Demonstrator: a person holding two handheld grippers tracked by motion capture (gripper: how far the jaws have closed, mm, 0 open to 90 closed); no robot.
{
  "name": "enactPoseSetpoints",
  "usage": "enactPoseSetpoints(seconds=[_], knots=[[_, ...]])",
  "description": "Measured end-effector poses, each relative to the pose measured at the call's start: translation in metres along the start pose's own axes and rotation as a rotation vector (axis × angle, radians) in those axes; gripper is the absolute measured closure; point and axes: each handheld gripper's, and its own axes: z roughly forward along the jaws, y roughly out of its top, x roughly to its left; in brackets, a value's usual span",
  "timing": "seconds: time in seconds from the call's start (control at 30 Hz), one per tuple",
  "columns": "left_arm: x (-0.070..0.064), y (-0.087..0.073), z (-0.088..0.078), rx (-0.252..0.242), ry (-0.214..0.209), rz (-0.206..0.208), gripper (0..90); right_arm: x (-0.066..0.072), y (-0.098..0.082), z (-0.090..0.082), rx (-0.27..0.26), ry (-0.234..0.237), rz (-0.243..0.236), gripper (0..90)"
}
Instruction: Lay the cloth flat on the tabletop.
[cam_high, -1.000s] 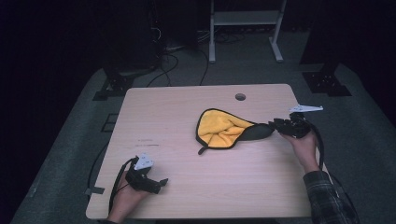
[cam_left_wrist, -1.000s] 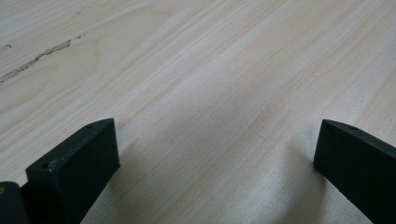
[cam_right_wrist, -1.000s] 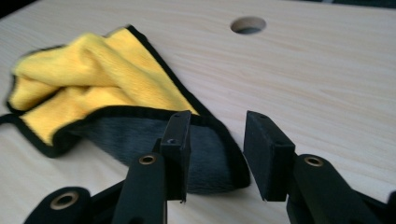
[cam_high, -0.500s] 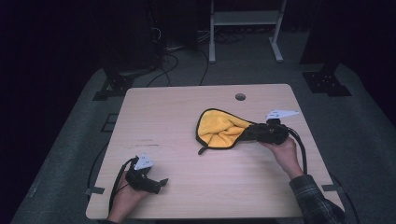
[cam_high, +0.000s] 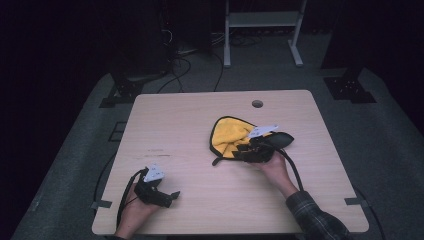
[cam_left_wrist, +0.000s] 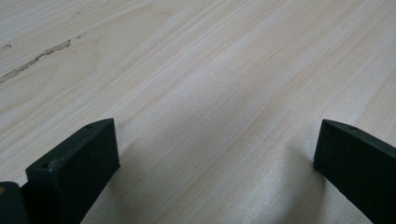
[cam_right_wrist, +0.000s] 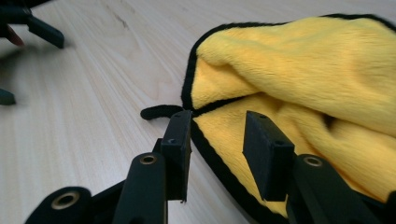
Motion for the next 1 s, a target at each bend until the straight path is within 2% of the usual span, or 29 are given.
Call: enactPoseSetpoints(seconds=[0.1, 0.17, 0.23, 0.27, 0.3, 0.4, 0.43, 0.47, 0.5, 0.6, 0.8, 0.83, 0.87, 0.9, 0.93, 1.0], knots=[[0.000, 0.000, 0.000, 0.002, -0.001, 0.000, 0.0, 0.005, 0.002, 0.019, 0.029, -0.011, -0.019, 60.7], [0.000, 0.000, 0.000, 0.002, -0.001, 0.000, 0.0, 0.006, 0.002, 0.024, 0.038, -0.011, -0.017, 60.7], [0.000, 0.000, 0.000, 0.002, -0.001, 0.000, 0.0, 0.008, 0.000, 0.035, 0.077, -0.027, -0.039, 61.6], [0.000, 0.000, 0.000, 0.002, -0.001, 0.000, 0.0, 0.008, 0.000, 0.035, 0.077, -0.027, -0.039, 61.6], [0.000, 0.000, 0.000, 0.002, -0.001, 0.000, 0.0, 0.010, -0.001, 0.040, 0.101, -0.052, -0.066, 64.4], [0.000, 0.000, 0.000, 0.002, -0.001, 0.000, 0.0, 0.011, 0.000, 0.040, 0.103, -0.066, -0.070, 67.2], [0.000, 0.000, 0.000, 0.002, -0.001, 0.000, 0.0, 0.011, -0.001, 0.039, 0.106, -0.079, -0.078, 72.6], [0.000, 0.000, 0.000, 0.002, -0.001, 0.000, 0.0, 0.011, -0.001, 0.039, 0.106, -0.079, -0.078, 72.6], [0.000, 0.000, 0.000, 0.002, 0.000, 0.000, 0.0, 0.011, -0.002, 0.039, 0.099, -0.088, -0.086, 79.9], [0.000, 0.000, 0.000, 0.003, 0.000, 0.000, 0.0, 0.009, -0.003, 0.037, 0.092, -0.083, -0.090, 84.9], [0.000, 0.000, 0.000, 0.000, 0.000, -0.001, 0.0, 0.007, -0.001, 0.021, 0.052, -0.068, -0.088, 86.2], [0.000, 0.000, 0.000, 0.000, 0.000, 0.000, 0.0, 0.006, 0.000, 0.010, 0.033, -0.068, -0.096, 86.6], [0.000, 0.000, 0.000, 0.000, 0.000, 0.000, 0.0, 0.006, 0.000, 0.010, 0.033, -0.068, -0.096, 86.6], [0.000, 0.000, 0.000, 0.000, 0.000, 0.000, 0.0, 0.005, -0.001, -0.003, 0.016, -0.068, -0.094, 87.5], [0.000, 0.000, 0.000, 0.000, 0.000, 0.000, 0.0, 0.005, -0.001, -0.003, 0.016, -0.068, -0.094, 87.5], [0.000, 0.000, 0.000, 0.000, 0.000, 0.000, 0.0, 0.004, -0.003, -0.014, 0.006, -0.072, -0.096, 87.6]])
